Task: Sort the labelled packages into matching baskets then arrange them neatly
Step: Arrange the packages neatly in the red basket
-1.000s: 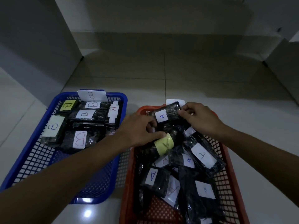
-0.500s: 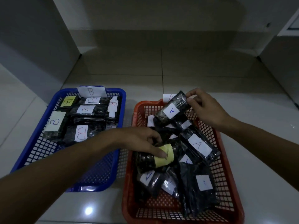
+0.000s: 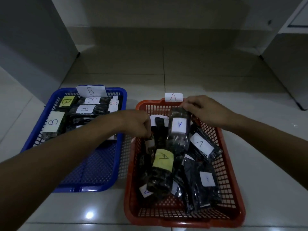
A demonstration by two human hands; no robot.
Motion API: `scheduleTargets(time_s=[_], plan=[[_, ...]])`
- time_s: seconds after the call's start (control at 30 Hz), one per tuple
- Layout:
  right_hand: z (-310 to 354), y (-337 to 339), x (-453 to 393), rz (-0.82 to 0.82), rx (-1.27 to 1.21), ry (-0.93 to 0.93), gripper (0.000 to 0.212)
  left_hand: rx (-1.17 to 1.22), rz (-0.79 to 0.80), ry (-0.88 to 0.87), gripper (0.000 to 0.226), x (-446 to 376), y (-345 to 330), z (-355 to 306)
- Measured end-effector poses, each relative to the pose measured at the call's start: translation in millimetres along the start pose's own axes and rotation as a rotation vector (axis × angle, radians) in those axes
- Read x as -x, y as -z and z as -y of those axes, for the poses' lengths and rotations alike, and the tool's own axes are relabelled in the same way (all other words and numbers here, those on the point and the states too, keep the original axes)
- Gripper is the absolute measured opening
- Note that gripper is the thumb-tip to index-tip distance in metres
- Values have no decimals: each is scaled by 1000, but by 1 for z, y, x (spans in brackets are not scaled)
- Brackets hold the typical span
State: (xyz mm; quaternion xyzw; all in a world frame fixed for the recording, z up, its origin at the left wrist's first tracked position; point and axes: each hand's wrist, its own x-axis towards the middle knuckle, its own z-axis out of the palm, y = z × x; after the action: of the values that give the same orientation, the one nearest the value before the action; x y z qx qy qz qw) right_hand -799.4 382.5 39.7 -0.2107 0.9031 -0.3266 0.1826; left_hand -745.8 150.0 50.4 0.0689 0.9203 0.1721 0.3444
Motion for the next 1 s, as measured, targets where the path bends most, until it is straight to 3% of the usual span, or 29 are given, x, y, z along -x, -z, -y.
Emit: scheduleTargets(time_s=[0.1, 0.17, 0.23, 0.37, 0.47, 0.5, 0.6, 0.67, 0.83, 1.0], plan=[[1, -15, 7, 253, 126, 71, 15, 122, -228, -29, 22, -10, -2, 6], [-1, -27, 10, 382, 191, 123, 11, 176, -248, -63, 24, -18, -7, 6], [-6, -33, 10, 399, 229, 179, 10, 153, -273, -87, 27, -26, -13, 5], [-10, -25, 4, 206, 219, 126, 10, -19, -365, -101, 46, -47, -23, 8], [-14, -21, -6, -97, 414, -20, 30, -75, -355, -109, 55, -62, -25, 10], [-15, -22, -10, -127, 450, -88, 39, -83, -343, -98, 56, -66, -26, 10], [-23, -29, -21, -12, 430, -249, 59, -107, -324, -77, 54, -75, -25, 12], [-28, -34, -25, 38, 405, -313, 61, -155, -345, -83, 53, -78, -25, 15], [-24, -22, -30, 252, 221, -284, 32, -369, -494, -144, 48, -76, -28, 27], [-2, 7, -21, 476, 156, -141, 22, -376, -487, -202, 42, -73, -30, 32]])
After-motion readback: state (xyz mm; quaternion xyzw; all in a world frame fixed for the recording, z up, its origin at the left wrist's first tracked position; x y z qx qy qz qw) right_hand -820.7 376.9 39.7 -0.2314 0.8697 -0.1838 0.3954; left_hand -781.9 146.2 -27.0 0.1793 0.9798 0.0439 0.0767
